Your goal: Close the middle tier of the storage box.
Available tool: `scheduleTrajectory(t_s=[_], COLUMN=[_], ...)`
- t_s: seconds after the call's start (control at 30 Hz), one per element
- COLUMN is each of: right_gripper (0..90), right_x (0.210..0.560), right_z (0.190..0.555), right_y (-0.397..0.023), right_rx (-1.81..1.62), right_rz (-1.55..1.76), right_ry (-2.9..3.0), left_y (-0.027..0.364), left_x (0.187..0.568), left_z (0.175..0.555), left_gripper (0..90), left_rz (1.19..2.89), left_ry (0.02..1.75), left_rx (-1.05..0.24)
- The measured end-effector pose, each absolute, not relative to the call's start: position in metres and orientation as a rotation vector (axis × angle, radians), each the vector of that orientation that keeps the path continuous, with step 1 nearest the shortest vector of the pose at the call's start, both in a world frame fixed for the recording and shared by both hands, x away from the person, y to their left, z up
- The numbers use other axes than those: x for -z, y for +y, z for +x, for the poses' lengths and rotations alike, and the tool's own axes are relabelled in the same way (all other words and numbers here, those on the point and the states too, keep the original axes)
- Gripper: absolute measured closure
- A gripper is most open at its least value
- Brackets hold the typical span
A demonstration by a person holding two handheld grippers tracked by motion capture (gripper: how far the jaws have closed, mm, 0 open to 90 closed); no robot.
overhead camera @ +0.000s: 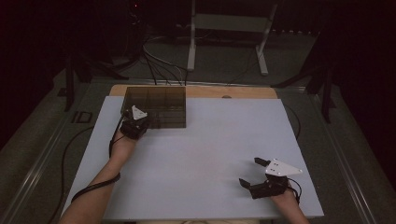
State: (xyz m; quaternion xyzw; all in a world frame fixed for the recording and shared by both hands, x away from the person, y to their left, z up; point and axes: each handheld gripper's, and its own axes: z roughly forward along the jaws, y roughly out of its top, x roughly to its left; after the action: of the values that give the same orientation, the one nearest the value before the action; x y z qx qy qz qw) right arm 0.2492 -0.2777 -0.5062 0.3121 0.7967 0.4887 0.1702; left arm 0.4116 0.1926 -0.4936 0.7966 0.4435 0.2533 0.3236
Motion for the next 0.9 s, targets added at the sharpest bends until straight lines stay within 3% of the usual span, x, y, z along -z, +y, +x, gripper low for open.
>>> scheduleTrajectory(t_s=[0.73, 0.87, 0.9], right_gripper=[0.1, 0.1, 0.1], right_x=[0.506, 0.506, 0.506], right_z=[0.249, 0.25, 0.249], right_y=[-0.277, -0.278, -0.278], right_rx=[-1.389, -1.393, -1.393], right_rz=[0.885, 0.883, 0.882], right_ry=[2.268, 2.265, 2.265], left_y=[0.206, 0.205, 0.205], left_x=[0.477, 0.475, 0.474], left_z=[0.396, 0.393, 0.392], left_gripper=[89.4, 85.8, 81.4], left_rz=[2.048, 2.037, 2.039], left_ry=[1.177, 1.184, 1.186], left_rx=[-0.588, -0.581, -0.584])
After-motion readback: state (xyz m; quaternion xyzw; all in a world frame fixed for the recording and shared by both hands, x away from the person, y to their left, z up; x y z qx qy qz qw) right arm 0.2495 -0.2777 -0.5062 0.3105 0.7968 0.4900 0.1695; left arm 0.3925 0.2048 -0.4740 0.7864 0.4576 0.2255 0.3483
